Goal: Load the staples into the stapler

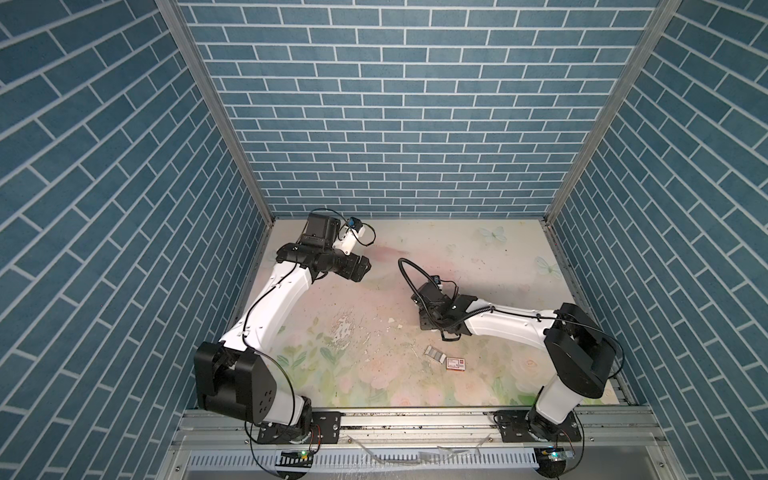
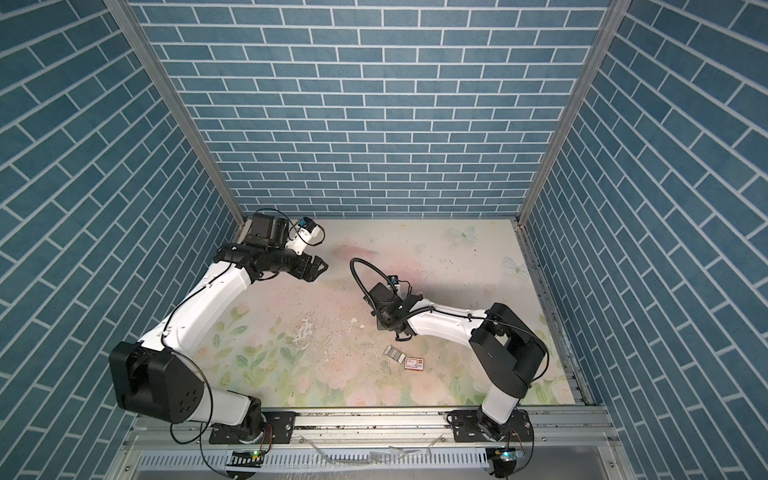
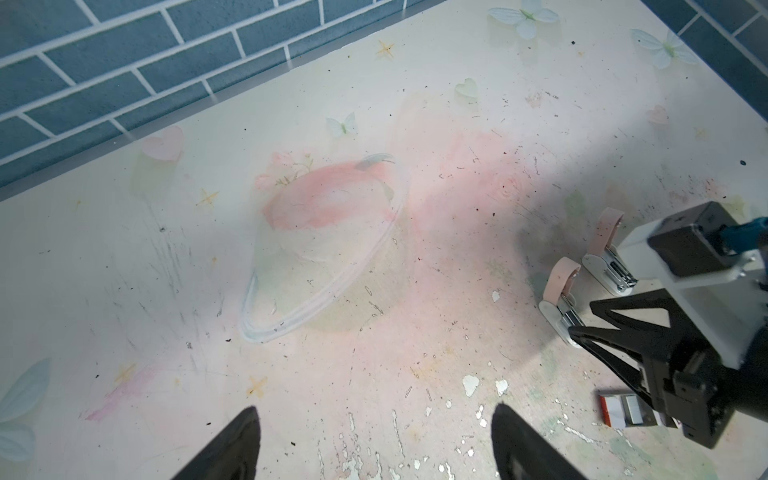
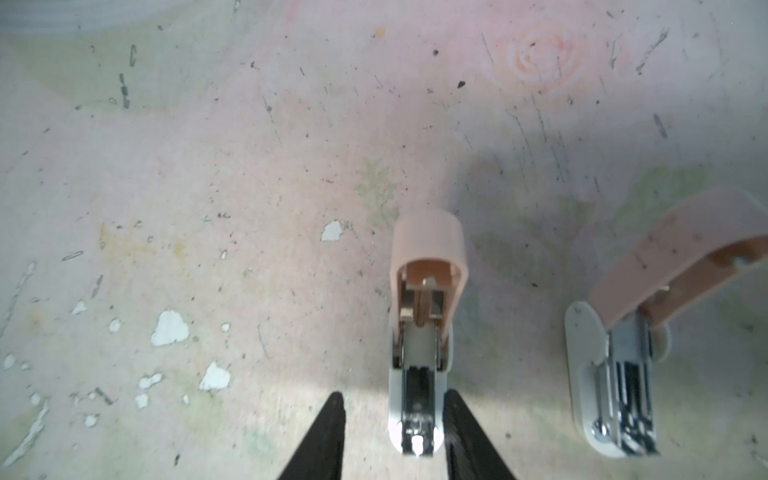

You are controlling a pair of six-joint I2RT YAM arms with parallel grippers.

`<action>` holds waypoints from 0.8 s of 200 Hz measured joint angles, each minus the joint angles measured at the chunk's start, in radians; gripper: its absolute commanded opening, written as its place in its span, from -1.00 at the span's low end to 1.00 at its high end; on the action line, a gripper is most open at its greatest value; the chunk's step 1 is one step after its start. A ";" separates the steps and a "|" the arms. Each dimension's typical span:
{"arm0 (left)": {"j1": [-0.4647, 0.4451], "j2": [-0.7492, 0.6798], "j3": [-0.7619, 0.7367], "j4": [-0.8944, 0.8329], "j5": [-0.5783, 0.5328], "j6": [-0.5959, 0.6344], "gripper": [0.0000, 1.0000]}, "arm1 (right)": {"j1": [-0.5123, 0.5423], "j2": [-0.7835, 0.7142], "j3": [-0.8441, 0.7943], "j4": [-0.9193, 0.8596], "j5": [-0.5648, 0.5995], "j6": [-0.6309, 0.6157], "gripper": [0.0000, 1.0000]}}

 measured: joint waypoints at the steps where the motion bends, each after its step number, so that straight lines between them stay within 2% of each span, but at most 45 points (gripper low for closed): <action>1: 0.000 0.000 0.000 0.000 0.000 0.000 0.77 | 0.001 -0.002 0.000 -0.001 0.000 0.001 -0.30; 32: 0.000 0.000 0.000 0.000 0.018 -0.004 0.77 | 0.045 -0.131 -0.077 -0.039 -0.001 0.095 -0.47; 65: 0.000 0.000 0.000 0.000 0.048 -0.004 0.77 | 0.101 -0.246 -0.190 -0.040 -0.019 0.215 -0.48; 113: 0.000 0.000 0.000 0.000 0.087 -0.004 0.76 | 0.154 -0.201 -0.197 -0.043 -0.055 0.327 -0.50; 160: 0.000 0.000 0.000 0.000 0.109 -0.005 0.77 | 0.163 -0.157 -0.196 -0.039 -0.071 0.411 -0.52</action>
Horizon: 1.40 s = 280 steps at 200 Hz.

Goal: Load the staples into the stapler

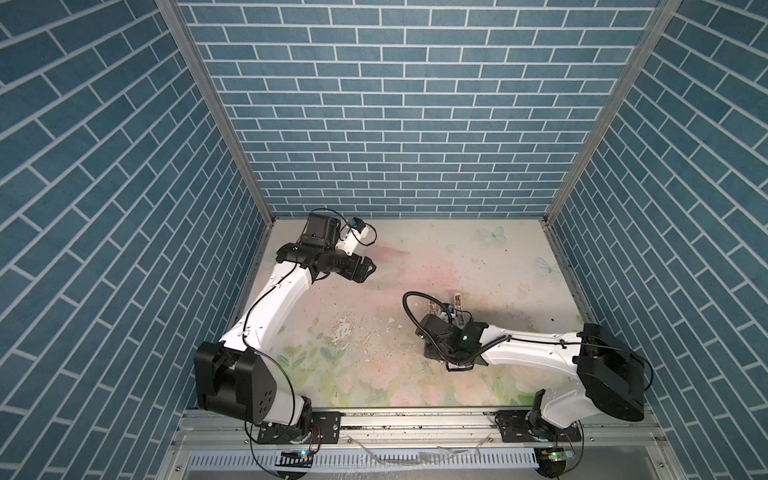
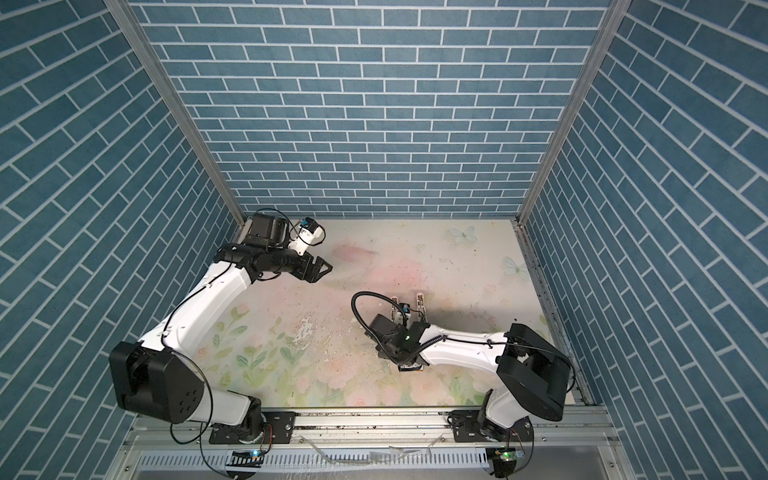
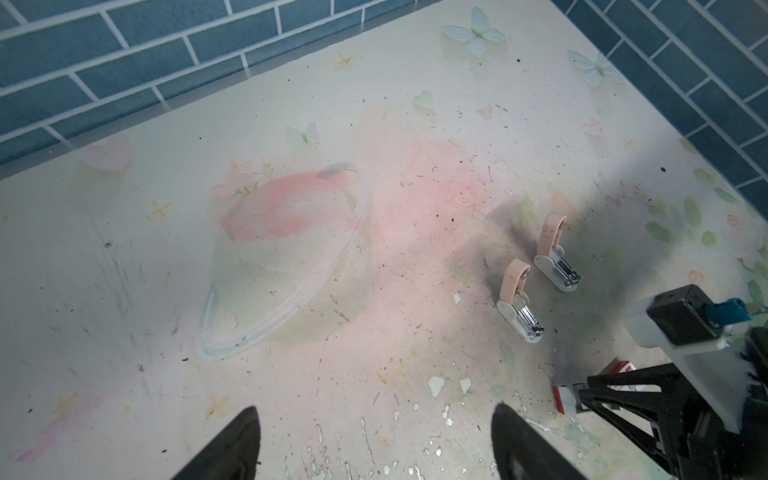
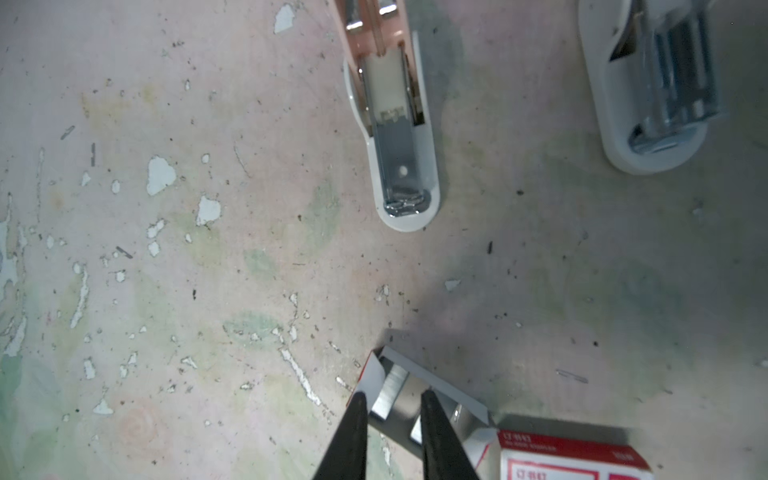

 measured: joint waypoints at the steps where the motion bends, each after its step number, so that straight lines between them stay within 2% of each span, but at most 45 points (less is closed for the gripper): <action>1: 0.000 0.000 0.000 0.000 0.000 0.000 0.77 | 0.000 0.000 0.000 0.000 0.000 0.002 -0.52; 123: -0.009 0.000 0.000 0.007 0.007 -0.001 0.76 | 0.027 0.033 0.002 -0.025 -0.005 0.100 -0.54; 280: -0.013 0.000 0.000 0.016 0.007 -0.001 0.76 | 0.027 0.058 0.002 -0.053 -0.003 0.136 -0.48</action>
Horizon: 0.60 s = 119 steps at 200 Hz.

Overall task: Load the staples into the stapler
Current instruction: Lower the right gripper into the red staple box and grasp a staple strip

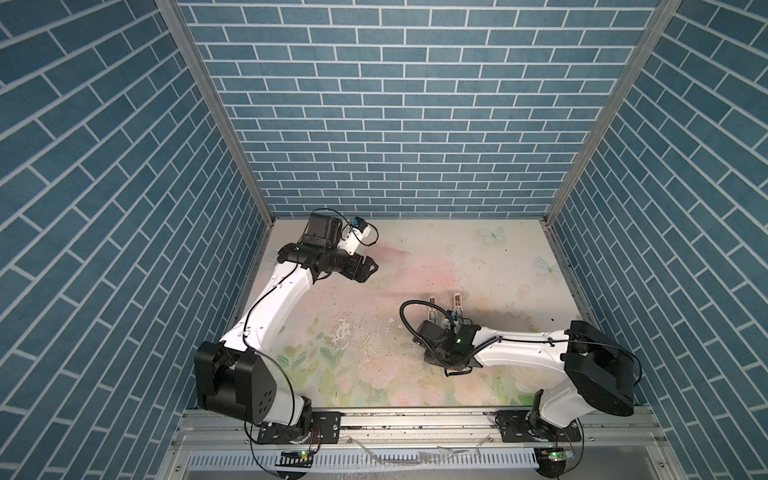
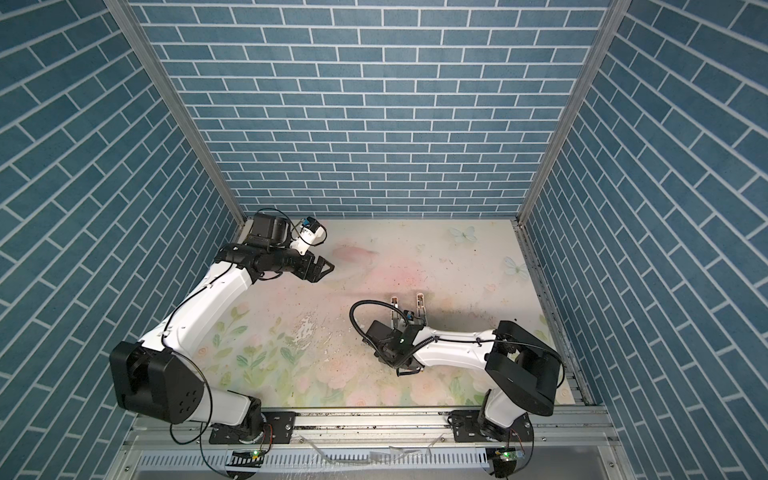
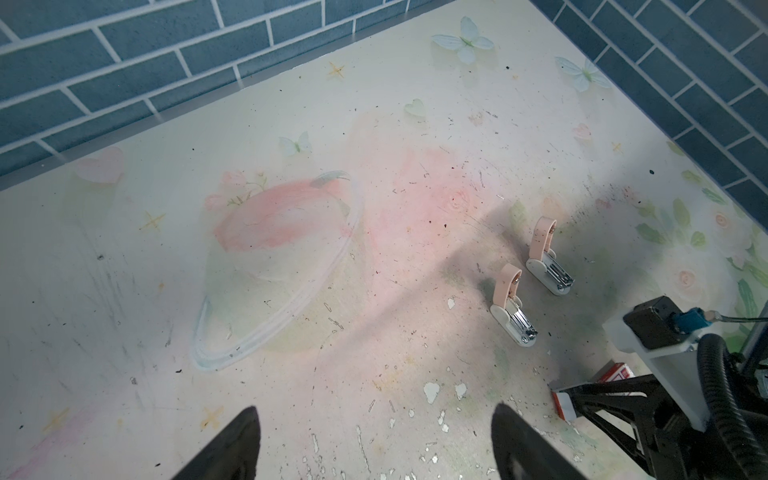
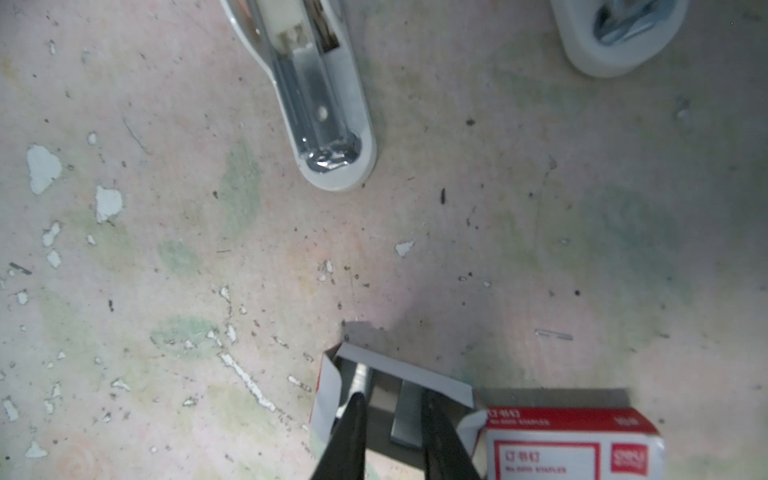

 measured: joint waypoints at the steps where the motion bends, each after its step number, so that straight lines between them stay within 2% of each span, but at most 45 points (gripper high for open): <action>1: 0.000 0.000 0.000 0.000 0.000 0.000 0.76 | 0.000 0.001 0.000 0.000 0.000 0.000 -0.48; 119: -0.006 0.000 -0.001 0.008 0.001 -0.003 0.77 | 0.003 0.036 0.037 -0.069 0.018 0.000 -0.50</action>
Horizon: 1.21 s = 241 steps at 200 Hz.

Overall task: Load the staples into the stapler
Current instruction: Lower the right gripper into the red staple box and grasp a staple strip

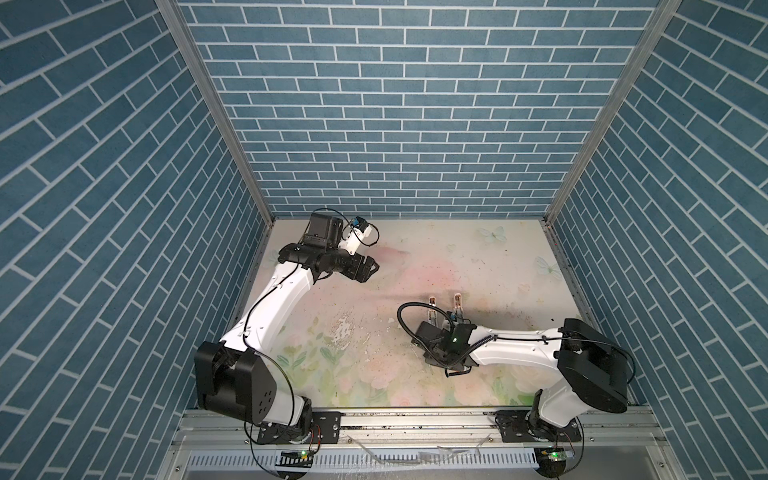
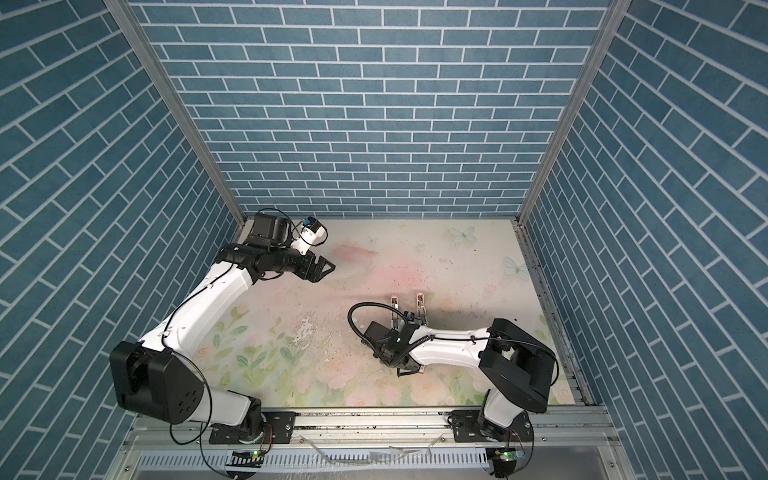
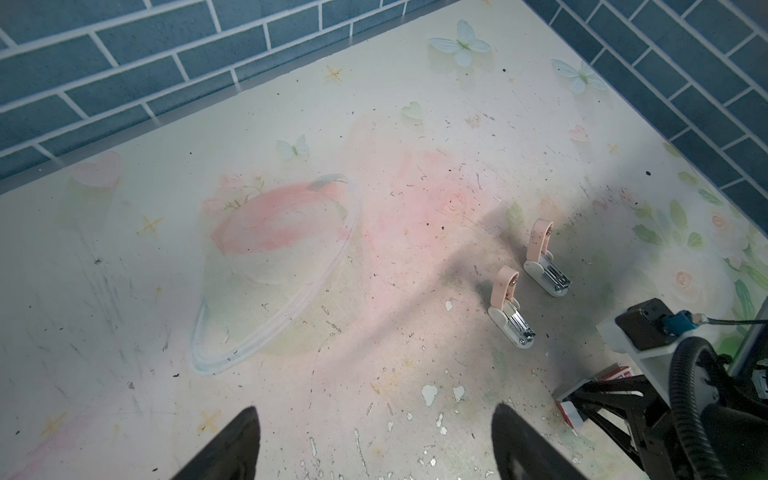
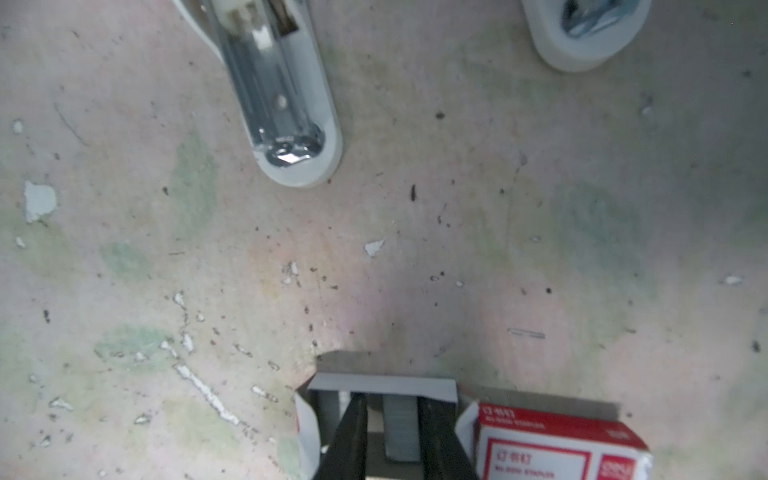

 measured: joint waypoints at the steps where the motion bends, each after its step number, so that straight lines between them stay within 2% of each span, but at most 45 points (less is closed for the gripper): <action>1: 0.000 0.000 0.000 0.000 0.000 0.000 0.77 | 0.000 0.001 0.002 -0.002 0.001 0.000 -0.50; 191: -0.005 0.000 -0.010 0.010 0.006 -0.004 0.77 | 0.005 0.030 0.010 -0.011 0.014 0.000 -0.53; 241: -0.006 0.000 -0.012 0.013 0.006 -0.004 0.77 | 0.007 0.033 0.009 -0.004 0.018 -0.001 -0.61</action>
